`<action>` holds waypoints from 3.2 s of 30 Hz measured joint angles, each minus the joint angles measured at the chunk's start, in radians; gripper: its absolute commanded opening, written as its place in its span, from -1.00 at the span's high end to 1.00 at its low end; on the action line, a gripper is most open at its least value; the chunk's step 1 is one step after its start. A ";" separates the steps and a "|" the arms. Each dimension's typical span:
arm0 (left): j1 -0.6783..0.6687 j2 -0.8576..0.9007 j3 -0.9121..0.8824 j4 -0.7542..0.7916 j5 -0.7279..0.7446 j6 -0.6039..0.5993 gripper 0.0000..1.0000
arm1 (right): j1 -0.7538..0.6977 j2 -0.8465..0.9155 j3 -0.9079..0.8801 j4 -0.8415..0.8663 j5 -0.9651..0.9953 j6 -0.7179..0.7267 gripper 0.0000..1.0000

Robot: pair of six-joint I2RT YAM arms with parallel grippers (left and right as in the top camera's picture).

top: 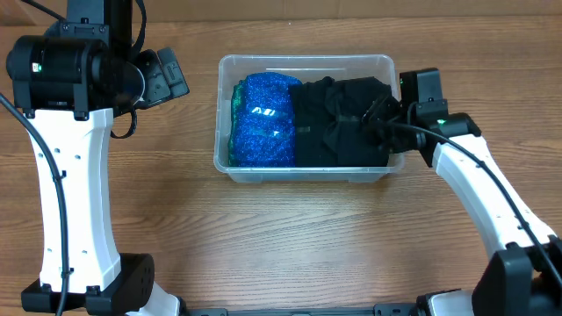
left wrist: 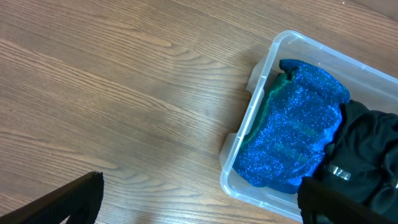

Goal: Pack container

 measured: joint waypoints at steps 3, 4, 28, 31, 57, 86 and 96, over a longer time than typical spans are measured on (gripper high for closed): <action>0.000 0.000 0.000 0.000 0.000 0.000 -1.00 | 0.001 -0.050 0.068 -0.050 0.019 -0.055 0.14; 0.000 0.000 0.000 0.000 0.000 0.000 -1.00 | 0.003 -0.079 0.094 -0.051 0.024 -0.072 0.28; 0.000 0.000 0.000 0.000 0.000 0.000 -1.00 | 0.141 0.217 0.162 -0.011 0.071 -0.129 -0.21; 0.000 0.000 0.000 0.000 0.000 0.000 -1.00 | 0.152 0.133 0.161 -0.003 0.105 -0.158 -0.50; 0.000 0.000 0.000 0.000 0.000 0.000 -1.00 | 0.322 -0.588 0.162 -0.402 -0.059 -0.369 -1.00; 0.000 0.000 0.000 0.000 0.000 0.000 -1.00 | 0.203 -0.951 0.113 -0.282 0.085 -0.671 -1.00; 0.000 0.000 0.000 0.000 0.000 0.000 -1.00 | -0.040 -1.218 -0.228 -0.204 -0.012 -0.788 -1.00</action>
